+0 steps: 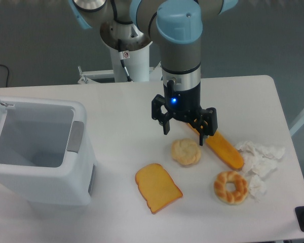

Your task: Pick up the round bread

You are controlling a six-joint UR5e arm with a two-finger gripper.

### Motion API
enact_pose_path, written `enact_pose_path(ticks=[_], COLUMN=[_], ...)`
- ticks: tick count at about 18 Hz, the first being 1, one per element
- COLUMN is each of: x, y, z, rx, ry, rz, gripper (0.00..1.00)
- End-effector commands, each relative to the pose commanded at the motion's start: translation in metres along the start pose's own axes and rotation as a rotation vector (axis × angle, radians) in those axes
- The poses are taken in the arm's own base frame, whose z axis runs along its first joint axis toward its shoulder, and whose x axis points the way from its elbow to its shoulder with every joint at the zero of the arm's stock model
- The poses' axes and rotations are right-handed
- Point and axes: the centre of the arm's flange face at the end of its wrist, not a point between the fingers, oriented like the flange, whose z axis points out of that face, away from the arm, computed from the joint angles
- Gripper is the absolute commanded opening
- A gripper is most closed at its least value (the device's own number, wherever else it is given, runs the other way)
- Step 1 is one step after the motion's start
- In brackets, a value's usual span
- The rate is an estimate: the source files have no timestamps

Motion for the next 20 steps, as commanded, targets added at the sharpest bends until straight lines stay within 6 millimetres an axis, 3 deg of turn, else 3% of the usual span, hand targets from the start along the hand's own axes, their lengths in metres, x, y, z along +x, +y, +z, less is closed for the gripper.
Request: enact_pose_path(ticks=[10, 20], x=[0.001, 0.005], y=[-0.001, 0.006], z=[0.003, 0.019], rx=[0.006, -0.01], ry=[0.006, 0.025], rz=[-0.006, -0.01], gripper=[1.0, 1.0])
